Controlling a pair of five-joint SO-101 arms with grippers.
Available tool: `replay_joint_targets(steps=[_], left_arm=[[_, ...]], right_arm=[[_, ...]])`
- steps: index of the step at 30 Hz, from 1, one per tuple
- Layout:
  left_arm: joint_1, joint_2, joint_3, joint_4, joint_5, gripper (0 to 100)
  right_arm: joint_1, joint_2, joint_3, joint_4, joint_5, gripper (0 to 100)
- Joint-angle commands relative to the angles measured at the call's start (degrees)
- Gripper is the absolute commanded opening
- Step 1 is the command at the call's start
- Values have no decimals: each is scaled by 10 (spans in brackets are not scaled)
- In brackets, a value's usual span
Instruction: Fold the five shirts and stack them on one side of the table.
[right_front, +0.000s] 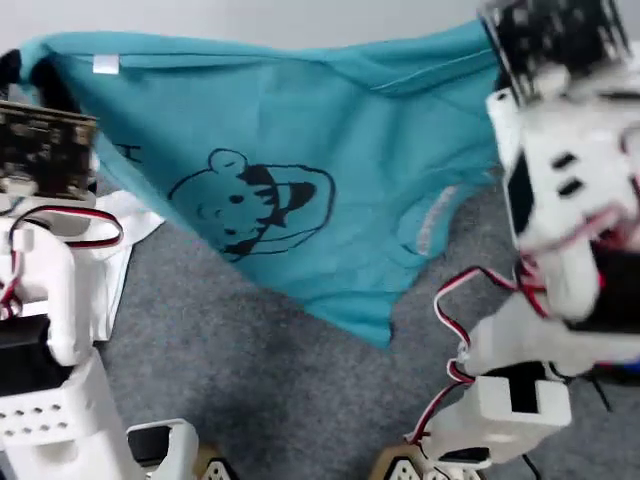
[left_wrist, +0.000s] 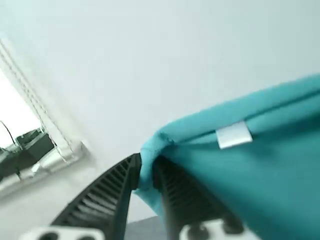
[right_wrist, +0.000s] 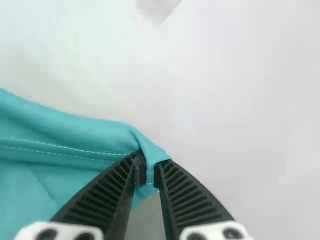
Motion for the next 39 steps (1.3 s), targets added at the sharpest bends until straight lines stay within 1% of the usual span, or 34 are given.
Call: replay_joint_targets(steps=[1, 6, 11, 14, 20, 23, 26, 28, 30, 32, 34, 36, 39], left_arm=[[14, -11, -39, 42, -74, 5], [44, -11, -113, 199, -125, 5], [57, -11, -193, 332, -128, 5], [54, -11, -226, 388, -128, 5], [55, -11, -347, 478, -126, 5], [54, -11, -375, 513, -126, 5], [53, -9, -374, 513, -126, 5], [54, -4, -349, 512, -126, 5], [57, -4, -274, 505, -127, 5], [55, -4, -167, 481, -127, 5], [54, -4, -61, 443, -128, 5], [57, -4, 31, 389, -128, 5], [57, -4, 156, 256, -128, 5]], right_arm=[[20, -34, -30, -32, 42, 10], [27, -114, 7, -61, 87, 10], [29, -208, 70, -58, 119, 10], [50, -263, 114, -61, 125, 10], [141, -352, 190, -58, 125, 10], [154, -379, 231, -57, 125, 10], [155, -386, 299, -57, 125, 11], [155, -386, 356, -59, 125, 11], [146, -386, 431, -64, 125, 11], [111, -386, 513, -69, 125, 11], [80, -386, 593, -73, 125, 11], [54, -385, 676, -95, 123, 11], [29, -385, 805, -187, 121, 11]])
